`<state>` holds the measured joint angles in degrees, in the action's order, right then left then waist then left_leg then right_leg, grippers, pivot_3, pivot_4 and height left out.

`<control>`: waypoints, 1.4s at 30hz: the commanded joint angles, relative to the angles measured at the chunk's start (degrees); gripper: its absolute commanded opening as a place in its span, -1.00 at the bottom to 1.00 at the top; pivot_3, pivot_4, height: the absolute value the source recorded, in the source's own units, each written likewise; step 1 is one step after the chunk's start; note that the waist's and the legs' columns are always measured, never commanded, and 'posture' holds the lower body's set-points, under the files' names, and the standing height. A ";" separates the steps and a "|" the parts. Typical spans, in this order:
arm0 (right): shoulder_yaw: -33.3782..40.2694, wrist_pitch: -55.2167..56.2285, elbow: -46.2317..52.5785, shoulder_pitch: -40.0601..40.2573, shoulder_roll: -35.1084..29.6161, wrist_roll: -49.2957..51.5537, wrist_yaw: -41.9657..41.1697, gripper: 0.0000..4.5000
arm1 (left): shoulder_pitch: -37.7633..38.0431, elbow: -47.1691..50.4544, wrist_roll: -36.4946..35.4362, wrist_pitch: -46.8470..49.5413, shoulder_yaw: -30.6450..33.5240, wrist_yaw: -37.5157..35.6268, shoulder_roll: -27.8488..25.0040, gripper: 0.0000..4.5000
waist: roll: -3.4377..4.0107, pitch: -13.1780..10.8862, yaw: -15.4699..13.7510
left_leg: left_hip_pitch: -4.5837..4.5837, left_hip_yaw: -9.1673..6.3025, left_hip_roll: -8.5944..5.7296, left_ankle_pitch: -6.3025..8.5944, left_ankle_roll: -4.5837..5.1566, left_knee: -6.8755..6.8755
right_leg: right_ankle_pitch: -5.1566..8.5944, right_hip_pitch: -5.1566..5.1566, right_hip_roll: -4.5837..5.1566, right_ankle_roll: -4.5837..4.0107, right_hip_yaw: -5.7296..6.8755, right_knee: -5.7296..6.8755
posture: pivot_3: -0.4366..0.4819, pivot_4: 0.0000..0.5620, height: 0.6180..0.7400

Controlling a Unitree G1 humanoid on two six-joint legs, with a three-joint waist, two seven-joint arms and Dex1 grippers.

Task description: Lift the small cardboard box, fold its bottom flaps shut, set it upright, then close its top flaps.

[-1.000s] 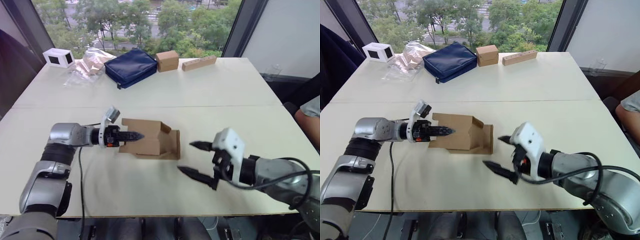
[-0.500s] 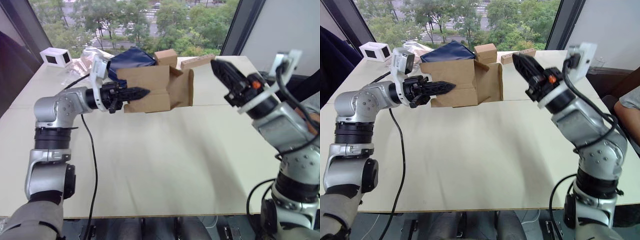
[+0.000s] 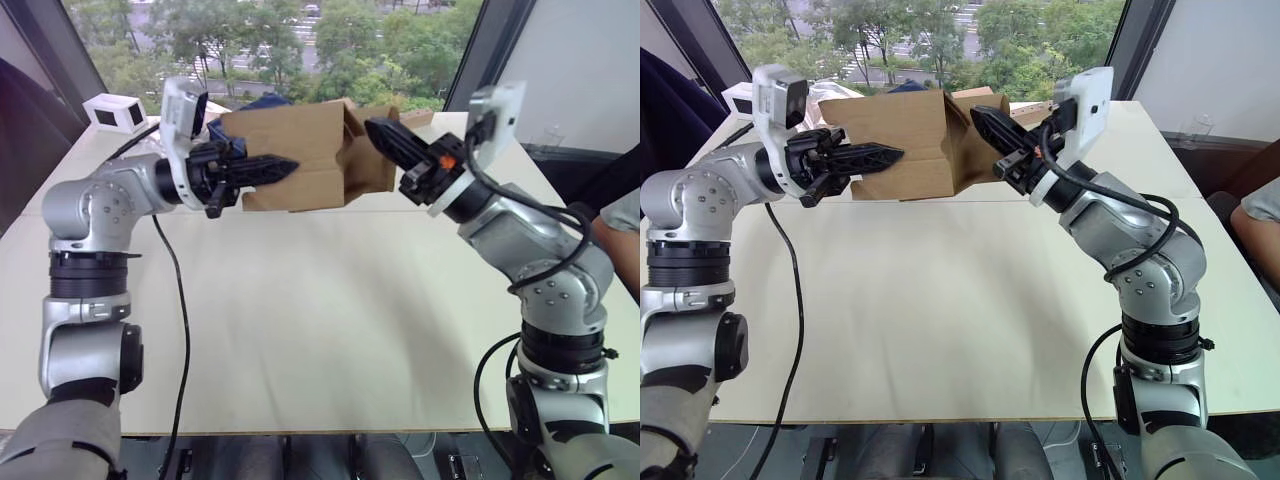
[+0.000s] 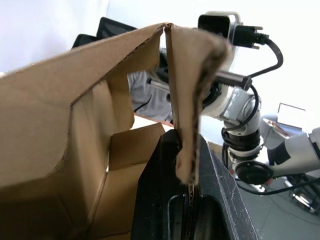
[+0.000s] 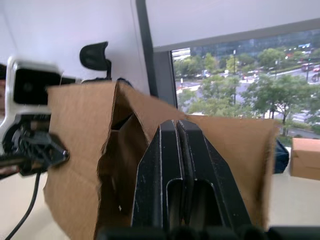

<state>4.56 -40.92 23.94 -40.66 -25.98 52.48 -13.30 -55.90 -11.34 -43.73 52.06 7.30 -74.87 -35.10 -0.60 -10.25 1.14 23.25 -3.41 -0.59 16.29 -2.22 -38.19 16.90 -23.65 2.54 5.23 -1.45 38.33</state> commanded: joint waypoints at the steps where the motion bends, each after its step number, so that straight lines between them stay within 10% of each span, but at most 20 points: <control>1: -0.68 0.20 2.33 -0.61 0.96 -0.47 -1.14 -0.99 | -1.61 1.37 -0.61 -0.47 -0.52 -1.68 -1.33 -1.00 | 0.00 0.00 0.01 | 0.00 0.00 0.00 0.00 0.00 0.00 | 0.00 0.00 0.00 0.00 0.00 0.00 | -0.05 -0.47 1.00; 21: -2.16 -1.82 4.89 0.39 3.01 0.30 -3.82 -0.99 | -2.99 -0.32 -0.03 -1.85 -2.45 -4.05 -0.76 -1.00 | 0.00 0.00 0.00 | 0.00 0.00 0.00 0.00 0.00 0.00 | 0.00 -0.01 0.00 0.00 0.01 0.01 | -0.05 -0.47 1.00; 33: 15.25 -10.41 11.78 9.82 -15.21 18.35 -7.41 -0.99 | -3.12 -1.90 -0.12 -1.73 -1.77 -4.23 -2.37 -1.00 | -0.01 0.00 -0.33 | 0.03 -0.02 -0.02 0.01 0.02 0.00 | 0.00 0.03 0.05 0.00 0.03 -0.05 | -0.05 -0.47 1.00; 42: 9.79 -8.38 12.13 17.04 -17.72 11.48 -9.61 -0.99 | -3.28 0.00 -1.13 -0.59 -2.66 -6.08 -2.54 -1.00 | 0.00 -0.01 0.00 | -0.05 0.00 0.06 0.02 0.04 0.00 | 0.00 0.08 -0.07 0.00 0.01 -0.03 | -0.05 -0.47 1.00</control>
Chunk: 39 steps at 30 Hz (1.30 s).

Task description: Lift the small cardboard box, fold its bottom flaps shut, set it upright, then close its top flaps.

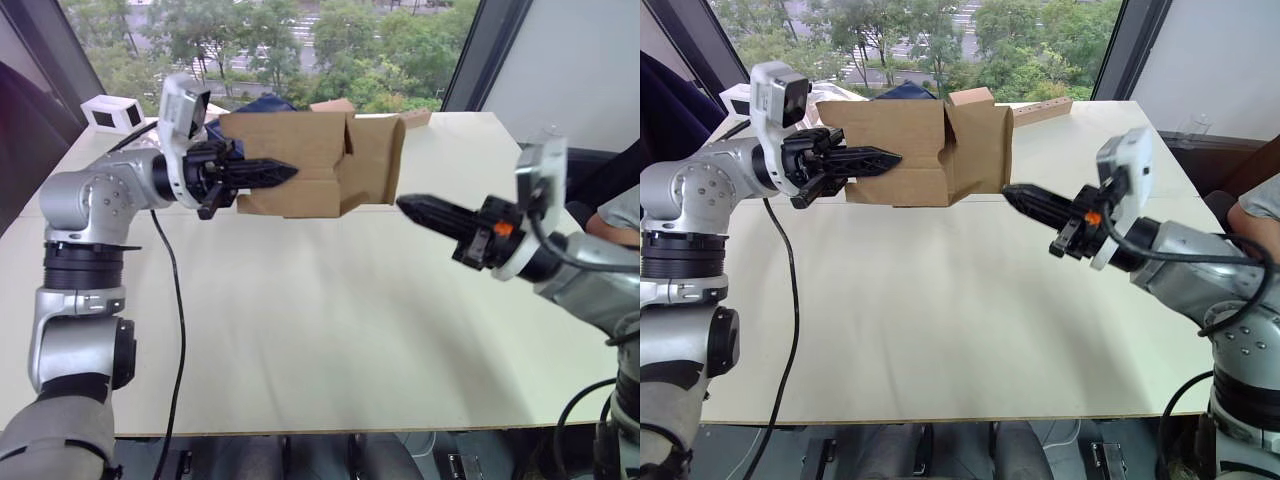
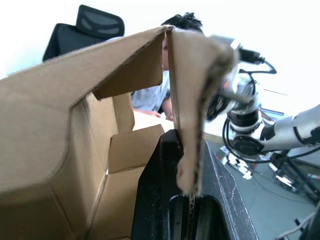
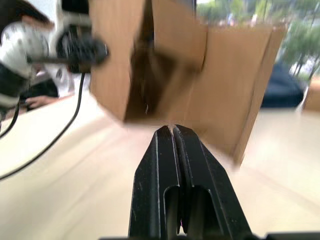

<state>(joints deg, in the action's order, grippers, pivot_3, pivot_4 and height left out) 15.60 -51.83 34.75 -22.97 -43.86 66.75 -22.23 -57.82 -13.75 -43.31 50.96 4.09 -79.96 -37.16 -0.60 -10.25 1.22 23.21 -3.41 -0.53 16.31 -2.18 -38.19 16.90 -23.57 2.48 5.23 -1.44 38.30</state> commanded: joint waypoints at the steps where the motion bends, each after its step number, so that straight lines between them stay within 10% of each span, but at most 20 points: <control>1: -1.96 2.85 1.07 -1.11 0.46 -3.43 -0.84 -0.99 | -1.36 2.81 -1.76 0.71 0.45 -1.16 -0.38 -1.00 | 0.00 0.00 -0.17 | 0.00 0.00 0.00 0.00 0.00 0.00 | 0.00 0.00 0.01 0.00 0.00 0.00 | -0.05 -0.47 1.00; 22: -8.26 0.47 -0.76 -9.14 8.24 3.21 4.64 -0.99 | 0.09 4.90 -3.43 1.84 0.64 1.40 2.66 -1.00 | -0.01 0.00 -0.42 | 0.05 -0.04 -0.04 -0.01 -0.01 -0.04 | 0.00 0.00 0.07 0.00 0.03 -0.03 | -0.05 -0.47 1.00; 29: 11.85 -2.20 -4.18 -1.42 -6.46 21.48 -1.12 -0.99 | 1.17 6.14 -5.24 2.91 2.99 3.54 2.38 -1.00 | -0.02 -0.03 -0.58 | 0.12 -0.05 -0.12 0.00 0.00 -0.06 | 0.00 0.02 0.14 0.01 0.04 -0.10 | -0.05 -0.47 1.00; 39: 6.39 9.79 -15.83 -4.58 -1.66 0.15 -0.04 -0.99 | 1.13 6.16 -5.90 2.39 2.72 4.42 3.05 -1.00 | 0.00 -0.01 -0.17 | -0.15 0.01 0.05 0.01 0.02 0.01 | 0.00 0.15 -0.05 -0.01 -0.02 -0.03 | -0.05 -0.47 1.00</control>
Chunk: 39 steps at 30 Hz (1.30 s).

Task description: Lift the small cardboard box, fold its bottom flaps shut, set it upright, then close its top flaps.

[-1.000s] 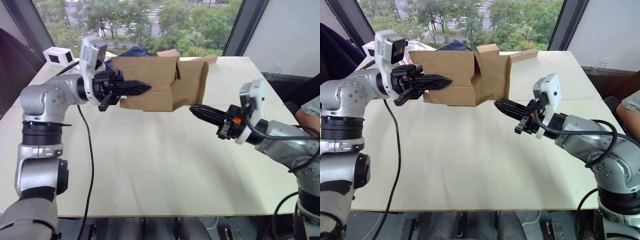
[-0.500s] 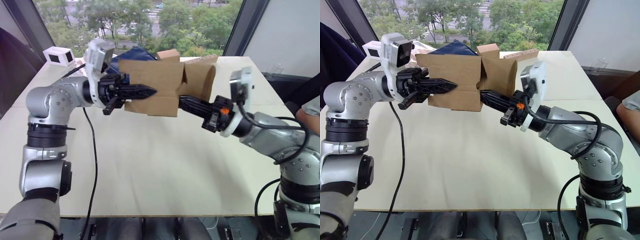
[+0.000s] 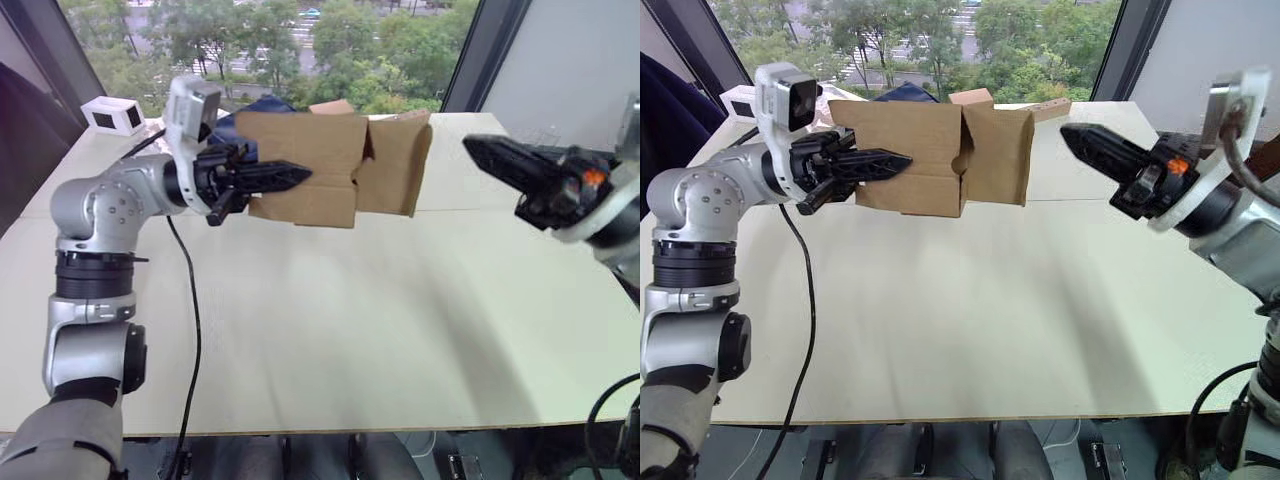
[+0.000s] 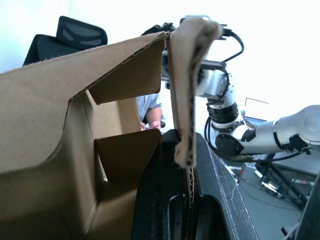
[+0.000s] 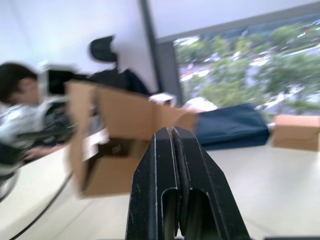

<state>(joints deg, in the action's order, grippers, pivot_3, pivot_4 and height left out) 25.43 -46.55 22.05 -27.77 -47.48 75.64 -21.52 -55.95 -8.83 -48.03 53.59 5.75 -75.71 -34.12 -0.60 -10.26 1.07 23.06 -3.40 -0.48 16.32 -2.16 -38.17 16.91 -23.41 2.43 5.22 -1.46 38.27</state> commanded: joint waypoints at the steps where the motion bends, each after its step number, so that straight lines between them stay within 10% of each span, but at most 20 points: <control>1: -5.03 5.32 -3.95 0.61 2.35 -11.24 -2.02 -0.99 | -0.81 1.38 -1.31 -0.15 1.07 0.27 0.08 -1.00 | 0.00 0.00 -0.07 | 0.02 0.01 -0.02 0.00 0.00 -0.01 | 0.00 -0.01 0.01 0.00 0.00 -0.01 | -0.05 -0.47 1.00; 27: -11.67 4.11 2.06 -2.74 17.22 -6.28 -6.72 -0.99 | -1.87 -0.56 -0.88 -0.08 0.95 0.79 -0.19 -1.00 | 0.01 0.00 -0.10 | 0.08 -0.04 -0.09 -0.01 -0.03 -0.06 | -0.01 -0.06 0.11 0.01 0.03 0.02 | -0.05 -0.47 1.00; 34: -10.17 5.28 -0.22 -1.39 22.33 -1.76 -6.62 0.01 | -2.61 -1.54 -0.81 -0.32 1.19 0.91 0.31 -1.00 | 0.01 0.00 -0.09 | 0.08 -0.03 -0.09 -0.01 -0.02 -0.06 | -0.01 -0.06 0.10 0.01 0.03 0.03 | -0.05 -0.47 1.00; 39: -10.26 5.70 -1.59 -0.88 24.17 -1.27 -6.93 0.01 | -2.97 -2.39 -0.14 -1.44 1.06 1.02 0.35 -1.00 | 0.01 0.00 -0.06 | 0.07 -0.03 -0.08 -0.01 -0.03 -0.06 | -0.01 -0.06 0.10 0.01 0.03 0.05 | -0.05 -0.47 1.00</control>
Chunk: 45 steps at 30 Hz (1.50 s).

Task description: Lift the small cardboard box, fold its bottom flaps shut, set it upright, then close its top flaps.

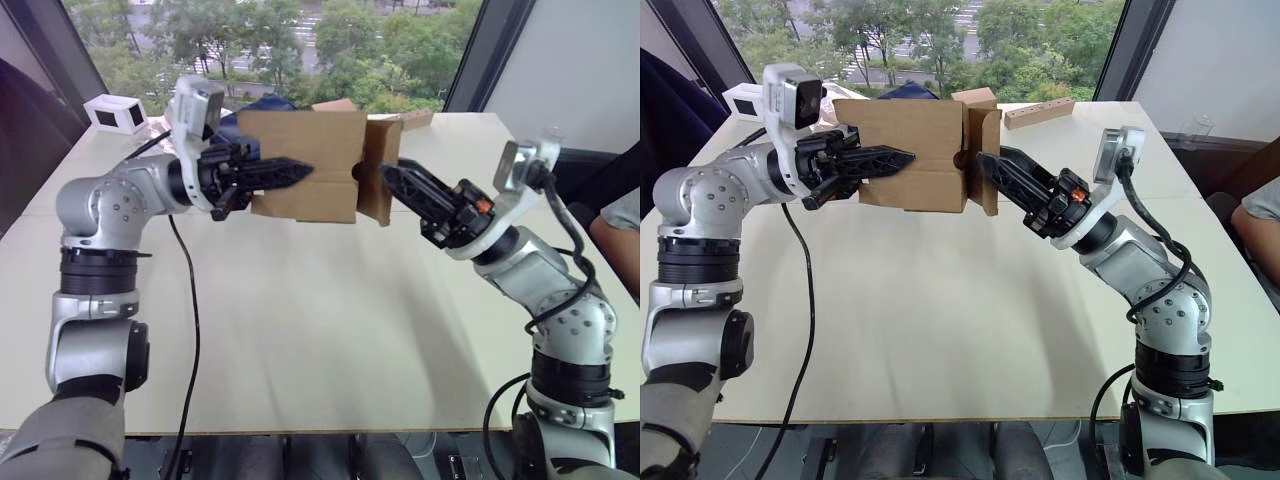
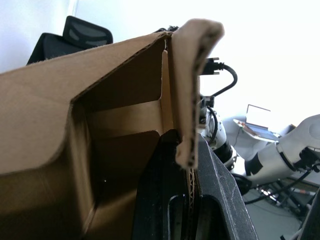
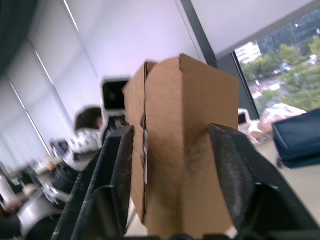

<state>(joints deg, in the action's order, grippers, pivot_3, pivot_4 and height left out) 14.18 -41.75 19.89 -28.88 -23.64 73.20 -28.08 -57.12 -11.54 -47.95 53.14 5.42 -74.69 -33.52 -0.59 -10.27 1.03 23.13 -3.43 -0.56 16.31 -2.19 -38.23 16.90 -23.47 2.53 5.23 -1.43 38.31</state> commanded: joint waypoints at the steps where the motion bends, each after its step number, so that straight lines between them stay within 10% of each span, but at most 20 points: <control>1: 0.85 0.66 0.46 0.55 0.72 1.78 -0.56 0.01 | -1.79 0.34 -0.28 -1.07 1.37 0.04 -0.21 -1.00 | 0.00 0.00 -0.01 | 0.00 0.00 0.00 0.00 0.00 0.00 | 0.00 0.00 0.00 0.00 0.00 0.00 | -0.05 -0.47 1.00; 11: -0.50 0.49 0.08 1.71 3.84 4.09 -0.20 0.01 | -2.08 0.65 -0.82 -0.65 1.79 0.64 -0.52 -1.00 | 0.00 0.00 0.04 | 0.00 0.00 0.00 0.00 0.00 0.00 | 0.00 -0.01 -0.01 0.00 0.00 0.01 | -0.05 -0.47 1.00; 17: -1.01 1.21 -0.28 1.71 4.97 2.53 0.38 -0.85 | -1.90 0.74 -1.03 -0.58 1.83 0.71 -0.42 -1.00 | 0.00 0.00 0.03 | 0.00 0.00 0.00 0.00 0.00 0.00 | 0.00 -0.01 -0.01 0.00 0.00 0.01 | -0.05 -0.47 1.00; 45: -3.55 4.67 0.10 0.69 8.88 -2.81 2.91 -0.85 | -0.72 1.17 -1.41 -0.84 2.32 1.98 0.72 -1.00 | 0.01 0.00 0.11 | 0.00 0.00 0.00 0.00 0.00 0.00 | 0.00 -0.03 -0.01 0.00 0.00 0.03 | -0.05 -0.47 1.00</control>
<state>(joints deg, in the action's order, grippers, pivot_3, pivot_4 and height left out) 11.22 -37.25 17.47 -27.05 -15.23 69.99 -25.52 -57.00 -11.65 -48.13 53.01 6.16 -72.49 -32.94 -0.58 -10.27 1.14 23.13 -3.43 -0.56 16.31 -2.19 -38.23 16.90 -23.51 2.52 5.23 -1.44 38.34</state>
